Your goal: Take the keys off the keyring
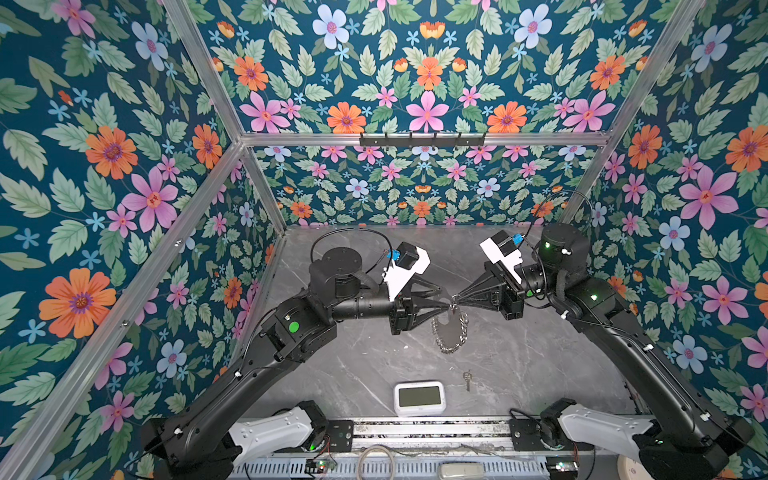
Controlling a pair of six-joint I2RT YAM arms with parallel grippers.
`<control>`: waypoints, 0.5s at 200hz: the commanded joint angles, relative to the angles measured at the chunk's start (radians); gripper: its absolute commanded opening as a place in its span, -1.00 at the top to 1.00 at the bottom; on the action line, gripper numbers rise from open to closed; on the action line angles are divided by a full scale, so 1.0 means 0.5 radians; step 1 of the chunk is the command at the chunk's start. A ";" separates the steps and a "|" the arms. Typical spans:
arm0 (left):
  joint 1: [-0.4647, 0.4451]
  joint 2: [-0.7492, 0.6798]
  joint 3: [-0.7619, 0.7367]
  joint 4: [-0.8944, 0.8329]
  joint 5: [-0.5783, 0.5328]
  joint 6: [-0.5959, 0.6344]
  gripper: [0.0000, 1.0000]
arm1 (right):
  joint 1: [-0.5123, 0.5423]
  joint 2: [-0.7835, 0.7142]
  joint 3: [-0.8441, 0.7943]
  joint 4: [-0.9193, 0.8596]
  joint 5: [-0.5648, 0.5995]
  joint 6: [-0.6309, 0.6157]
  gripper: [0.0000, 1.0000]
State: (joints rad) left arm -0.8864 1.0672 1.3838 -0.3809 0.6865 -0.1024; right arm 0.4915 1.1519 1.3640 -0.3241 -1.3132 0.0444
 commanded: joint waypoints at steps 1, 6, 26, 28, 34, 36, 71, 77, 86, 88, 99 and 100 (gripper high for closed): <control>0.000 0.006 0.022 0.048 0.120 -0.008 0.12 | 0.003 0.027 0.034 0.025 -0.097 -0.028 1.00; 0.001 0.012 0.027 0.039 0.118 -0.009 0.12 | 0.003 0.038 0.039 0.025 -0.092 -0.028 1.00; 0.002 0.048 0.044 0.012 0.094 -0.020 0.16 | 0.003 0.050 0.044 0.062 -0.082 0.003 1.00; 0.002 0.051 0.047 0.007 0.090 -0.022 0.17 | 0.004 0.053 0.045 0.062 -0.083 0.003 1.00; 0.002 0.066 0.058 -0.009 0.083 -0.022 0.19 | 0.002 0.054 0.047 0.065 -0.083 0.005 1.00; 0.002 0.072 0.062 -0.015 0.083 -0.020 0.19 | 0.002 0.053 0.047 0.063 -0.083 0.006 1.00; 0.002 0.122 0.092 -0.035 0.067 -0.027 0.18 | 0.002 0.029 0.024 0.105 -0.006 0.047 1.00; 0.002 0.124 0.092 -0.041 0.051 -0.031 0.16 | 0.002 0.011 0.009 0.140 0.046 0.078 1.00; 0.002 0.116 0.081 -0.045 0.020 -0.031 0.12 | 0.002 -0.019 -0.028 0.206 0.110 0.119 1.00; 0.002 0.116 0.076 -0.043 0.014 -0.033 0.11 | 0.003 -0.025 -0.035 0.219 0.128 0.129 1.00; 0.001 0.095 0.043 -0.015 -0.016 -0.049 0.08 | 0.003 -0.061 -0.081 0.288 0.177 0.169 1.00; 0.000 0.094 0.041 -0.015 -0.021 -0.049 0.08 | 0.003 -0.064 -0.084 0.293 0.182 0.172 1.00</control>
State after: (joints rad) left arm -0.8864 1.1267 1.4200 -0.4046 0.7071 -0.1135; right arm 0.4915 1.1473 1.3479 -0.2829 -1.2888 0.0788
